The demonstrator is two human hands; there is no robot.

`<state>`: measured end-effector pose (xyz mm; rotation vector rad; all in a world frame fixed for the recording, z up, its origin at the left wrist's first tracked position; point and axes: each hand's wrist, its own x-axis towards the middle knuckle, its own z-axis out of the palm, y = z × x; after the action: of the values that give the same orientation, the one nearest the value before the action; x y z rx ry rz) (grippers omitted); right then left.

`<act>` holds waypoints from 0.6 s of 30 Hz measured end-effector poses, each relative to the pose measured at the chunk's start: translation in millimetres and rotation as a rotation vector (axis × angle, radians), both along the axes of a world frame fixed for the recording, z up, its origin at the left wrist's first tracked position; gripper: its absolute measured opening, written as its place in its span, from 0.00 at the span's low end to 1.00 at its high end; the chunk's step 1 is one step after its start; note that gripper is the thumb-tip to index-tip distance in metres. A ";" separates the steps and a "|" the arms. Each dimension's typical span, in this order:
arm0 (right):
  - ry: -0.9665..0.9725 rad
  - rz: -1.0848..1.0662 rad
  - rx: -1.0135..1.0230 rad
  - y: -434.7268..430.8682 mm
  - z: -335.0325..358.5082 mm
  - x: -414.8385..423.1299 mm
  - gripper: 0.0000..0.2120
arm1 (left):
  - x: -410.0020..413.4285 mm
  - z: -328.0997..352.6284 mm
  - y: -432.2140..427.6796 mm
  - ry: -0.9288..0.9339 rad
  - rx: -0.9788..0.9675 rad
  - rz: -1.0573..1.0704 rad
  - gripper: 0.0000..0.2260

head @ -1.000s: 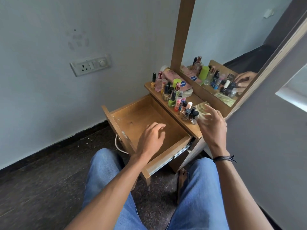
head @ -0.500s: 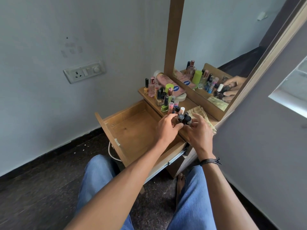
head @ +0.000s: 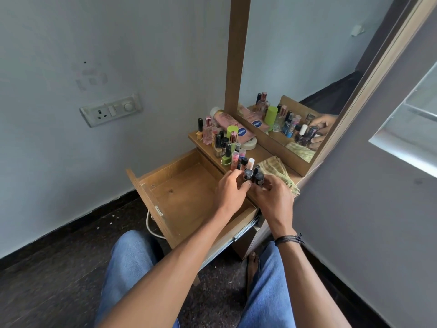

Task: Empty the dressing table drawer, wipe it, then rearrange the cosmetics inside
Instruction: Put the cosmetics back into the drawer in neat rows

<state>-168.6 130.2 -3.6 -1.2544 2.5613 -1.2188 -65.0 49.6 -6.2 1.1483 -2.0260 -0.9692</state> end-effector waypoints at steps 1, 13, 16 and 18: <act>-0.005 -0.007 -0.008 1.6 1.0 1.9 0.11 | 1.6 -0.2 1.4 0.001 -0.002 0.001 0.14; -0.043 -0.012 -0.007 20.0 11.0 32.5 0.14 | 49.2 -0.6 9.4 0.007 -0.043 0.021 0.08; -0.039 0.025 -0.019 19.9 9.6 44.5 0.13 | 71.8 -5.7 7.3 -0.049 -0.059 0.075 0.08; -0.036 0.063 -0.003 16.2 4.9 52.4 0.14 | 86.8 -8.5 4.3 -0.086 -0.054 0.107 0.08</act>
<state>-116.2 146.4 1.3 -1.2913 2.4764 -1.2219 21.8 53.9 -14.7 1.2750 -2.0230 -0.8205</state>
